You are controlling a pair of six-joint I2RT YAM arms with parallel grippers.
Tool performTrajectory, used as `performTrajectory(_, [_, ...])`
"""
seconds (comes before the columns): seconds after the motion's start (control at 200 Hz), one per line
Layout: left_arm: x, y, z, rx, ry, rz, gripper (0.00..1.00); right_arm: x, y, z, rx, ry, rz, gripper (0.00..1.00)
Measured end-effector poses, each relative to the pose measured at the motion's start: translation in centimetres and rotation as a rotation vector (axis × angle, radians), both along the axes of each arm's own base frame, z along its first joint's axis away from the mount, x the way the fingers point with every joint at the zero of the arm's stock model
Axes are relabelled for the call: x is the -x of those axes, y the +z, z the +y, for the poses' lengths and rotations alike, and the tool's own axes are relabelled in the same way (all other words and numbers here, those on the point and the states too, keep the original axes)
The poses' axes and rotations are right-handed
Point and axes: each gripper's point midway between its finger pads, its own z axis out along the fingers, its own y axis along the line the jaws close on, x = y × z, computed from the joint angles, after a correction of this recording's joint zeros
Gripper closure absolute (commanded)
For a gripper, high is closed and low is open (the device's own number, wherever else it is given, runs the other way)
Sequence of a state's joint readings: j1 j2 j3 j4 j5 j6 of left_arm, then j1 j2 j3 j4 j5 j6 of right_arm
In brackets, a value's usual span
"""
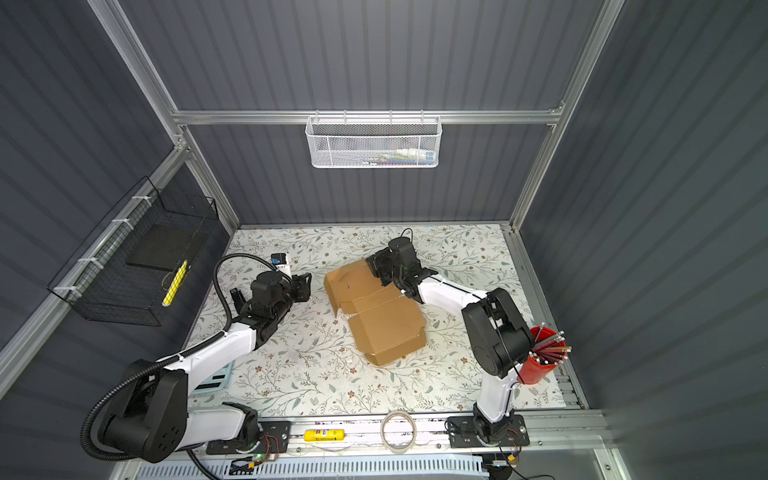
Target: Fold the paper box
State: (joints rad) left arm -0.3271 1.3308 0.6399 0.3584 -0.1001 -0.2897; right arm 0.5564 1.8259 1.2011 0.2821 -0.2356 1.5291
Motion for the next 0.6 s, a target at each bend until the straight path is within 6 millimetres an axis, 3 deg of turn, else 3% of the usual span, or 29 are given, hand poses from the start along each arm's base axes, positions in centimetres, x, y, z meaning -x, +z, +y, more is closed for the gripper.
performTrajectory(0.245, [0.1, -3.5, -1.3, 0.009, -0.064, 0.097, 0.58, 0.1, 0.1, 0.2, -0.018, 0.012, -0.019, 0.93])
performTrajectory(0.6, [0.1, -5.6, -2.9, 0.038, -0.142, 0.14, 0.61, 0.1, 0.1, 0.3, -0.025, 0.022, -0.019, 0.93])
